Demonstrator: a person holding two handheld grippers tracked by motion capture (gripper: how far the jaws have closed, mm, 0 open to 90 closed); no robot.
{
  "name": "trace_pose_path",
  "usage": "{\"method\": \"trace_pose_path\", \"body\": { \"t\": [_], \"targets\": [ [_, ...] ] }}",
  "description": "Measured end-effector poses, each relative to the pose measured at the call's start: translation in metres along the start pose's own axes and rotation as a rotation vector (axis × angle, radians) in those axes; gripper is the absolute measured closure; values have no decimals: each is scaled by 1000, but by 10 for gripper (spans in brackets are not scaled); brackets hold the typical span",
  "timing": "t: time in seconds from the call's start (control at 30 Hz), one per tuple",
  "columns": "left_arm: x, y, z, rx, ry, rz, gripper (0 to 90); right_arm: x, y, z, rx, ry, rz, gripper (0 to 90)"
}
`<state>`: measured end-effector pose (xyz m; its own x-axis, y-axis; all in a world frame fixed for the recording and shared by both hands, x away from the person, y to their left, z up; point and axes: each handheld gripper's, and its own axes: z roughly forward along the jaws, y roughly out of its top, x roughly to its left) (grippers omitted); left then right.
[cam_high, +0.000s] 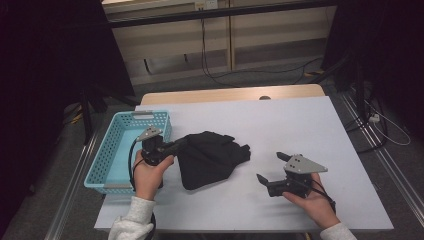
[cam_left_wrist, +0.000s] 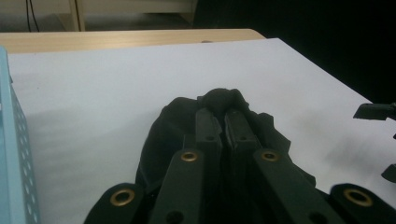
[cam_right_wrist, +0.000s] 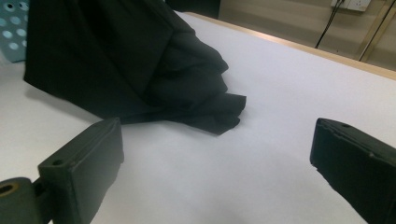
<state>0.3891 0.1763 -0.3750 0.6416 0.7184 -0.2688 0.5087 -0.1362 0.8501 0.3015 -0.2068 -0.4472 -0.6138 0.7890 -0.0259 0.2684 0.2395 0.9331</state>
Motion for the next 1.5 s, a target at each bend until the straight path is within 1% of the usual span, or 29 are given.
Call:
{"method": "trace_pose_path", "body": {
  "t": [0.07, 0.1, 0.13, 0.17, 0.23, 0.27, 0.3, 0.37, 0.43, 0.5, 0.57, 0.6, 0.67, 0.73, 0.83, 0.87, 0.9, 0.93, 0.97, 1.0, 1.03, 1.1, 1.13, 1.2, 1.27, 1.3, 1.4, 1.47, 1.5],
  "targets": [
    [-3, -1, 3, 13, -3, 0, 843, -2, 2, 6, 22, -3, 15, 35],
    [-4, -1, 5, 20, -1, 10, 818, -3, 3, 9, 29, -2, 25, 36],
    [-5, -1, 6, 24, 13, 21, 764, -4, 4, 12, 32, -1, 32, 39],
    [-7, -1, 8, 10, 37, 35, 699, -5, 5, 14, 40, -3, 39, 45],
    [-8, 0, 10, -3, 62, 45, 543, -7, 7, 20, 54, 8, 55, 65],
    [-9, 1, 11, -17, 76, 56, 436, -7, 8, 22, 62, 16, 61, 84],
    [-10, 2, 12, -22, 75, 70, 351, -8, 8, 25, 75, 14, 58, 87],
    [-14, 2, 15, -7, 58, 89, 296, -8, 9, 31, 97, 19, 51, 88],
    [-19, -1, 25, 27, 46, 106, 215, -8, 10, 37, 114, 22, 52, 91],
    [-21, -6, 34, 57, 45, 130, 211, -8, 12, 41, 120, 22, 51, 97],
    [-22, -13, 47, 92, 60, 157, 201, -9, 14, 47, 125, 21, 53, 99],
    [-22, -17, 52, 112, 64, 161, 192, -9, 15, 49, 130, 27, 56, 101],
    [-19, -24, 62, 152, 61, 158, 192, -9, 18, 56, 137, 24, 54, 112],
    [-15, -29, 67, 177, 74, 137, 200, -10, 21, 62, 142, 31, 57, 129],
    [-10, -35, 71, 217, 62, 83, 293, -10, 23, 73, 158, 51, 82, 202],
    [-8, -36, 70, 227, 57, 73, 328, -10, 23, 77, 170, 57, 88, 227],
    [-8, -37, 69, 235, 50, 68, 414, -10, 23, 80, 189, 61, 82, 246],
    [-9, -36, 69, 238, 57, 80, 480, -10, 23, 84, 207, 58, 72, 275],
    [-10, -36, 68, 241, 60, 78, 524, -10, 24, 88, 218, 58, 64, 300],
    [-11, -35, 67, 247, 46, 63, 610, -9, 24, 92, 212, 74, 76, 341],
    [-12, -35, 66, 252, 43, 60, 680, -9, 25, 95, 211, 80, 74, 390],
    [-15, -34, 65, 255, 44, 79, 767, -4, 27, 100, 232, 93, 57, 451],
    [-16, -33, 64, 254, 39, 74, 788, -1, 27, 104, 251, 104, 44, 501],
    [-17, -32, 61, 242, 35, 64, 809, 2, 25, 109, 288, 104, 30, 576],
    [-16, -29, 58, 224, 30, 60, 820, 1, 26, 110, 279, 118, 52, 755],
    [-16, -28, 56, 212, 25, 52, 823, 0, 27, 108, 275, 116, 62, 813],
    [-14, -24, 49, 173, 12, 32, 828, -7, 27, 102, 269, 125, 94, 874],
    [-12, -19, 42, 128, 19, 25, 830, -13, 28, 93, 264, 100, 85, 884],
    [-12, -17, 38, 113, 24, 31, 831, -16, 29, 87, 265, 87, 82, 885]
  ]
}}
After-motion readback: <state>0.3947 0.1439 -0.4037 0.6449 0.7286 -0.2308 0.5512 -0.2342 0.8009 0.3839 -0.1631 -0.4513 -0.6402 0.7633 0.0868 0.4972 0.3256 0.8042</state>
